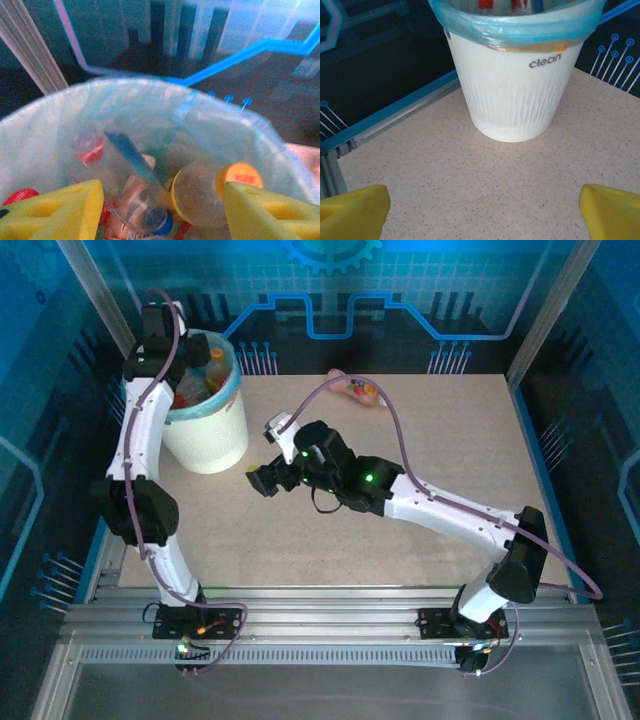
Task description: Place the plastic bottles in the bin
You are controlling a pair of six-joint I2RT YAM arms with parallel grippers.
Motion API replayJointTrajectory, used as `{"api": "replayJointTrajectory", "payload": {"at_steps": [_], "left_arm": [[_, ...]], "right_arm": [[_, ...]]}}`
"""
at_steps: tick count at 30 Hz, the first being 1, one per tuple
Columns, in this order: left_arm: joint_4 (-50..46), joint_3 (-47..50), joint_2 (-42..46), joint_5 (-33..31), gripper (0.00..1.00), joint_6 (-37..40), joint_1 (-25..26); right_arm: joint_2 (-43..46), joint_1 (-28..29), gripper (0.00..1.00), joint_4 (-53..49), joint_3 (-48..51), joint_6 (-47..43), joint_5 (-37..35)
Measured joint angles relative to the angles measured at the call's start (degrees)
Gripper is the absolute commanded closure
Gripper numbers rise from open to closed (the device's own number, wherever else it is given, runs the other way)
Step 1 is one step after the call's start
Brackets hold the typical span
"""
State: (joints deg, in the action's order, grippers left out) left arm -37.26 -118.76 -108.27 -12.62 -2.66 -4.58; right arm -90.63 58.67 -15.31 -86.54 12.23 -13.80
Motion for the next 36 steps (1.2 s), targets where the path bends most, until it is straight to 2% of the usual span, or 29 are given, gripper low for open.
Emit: {"api": "replayJointTrajectory", "payload": {"at_steps": [7,13,16,20,22,24,28,31,36], "left_arm": [[-5.2,-4.2,-4.3,0.5,0.36,-0.6,-0.6],[-3.5,-1.5,1.4,3.5,0.34,-1.9,0.9],[-0.5,3.4,9.0,4.5,0.34,-1.4,5.3],[5.2,11.6,18.9,6.9,0.33,0.7,16.8],[8.6,16.2,22.1,10.1,0.34,1.1,22.3],[11.3,20.8,23.6,13.6,0.34,1.1,25.7],[15.2,28.4,22.0,19.4,0.34,-0.4,30.5],[15.7,30.1,18.1,22.4,0.35,-2.2,34.1],[16.2,30.8,13.5,27.2,0.35,-6.3,37.4]], "right_arm": [[-0.3,-4.5,0.0,-4.0,-0.5,2.3,-0.8],[-5.6,-12.9,0.0,-9.7,-7.5,0.1,-0.1],[-8.0,-19.5,0.0,-10.0,-8.8,-2.8,1.6],[-12.2,-29.0,0.0,-10.2,-10.6,-7.0,5.1],[-16.4,-33.9,0.0,-10.9,-14.1,-8.9,7.9],[-21.1,-38.0,0.0,-11.2,-17.9,-10.4,10.1],[-31.3,-44.0,0.02,-14.3,-27.4,-13.1,14.4],[-38.9,-46.9,0.05,-16.8,-34.5,-14.3,17.1],[-49.2,-50.5,0.04,-20.4,-43.7,-14.6,21.2]]}}
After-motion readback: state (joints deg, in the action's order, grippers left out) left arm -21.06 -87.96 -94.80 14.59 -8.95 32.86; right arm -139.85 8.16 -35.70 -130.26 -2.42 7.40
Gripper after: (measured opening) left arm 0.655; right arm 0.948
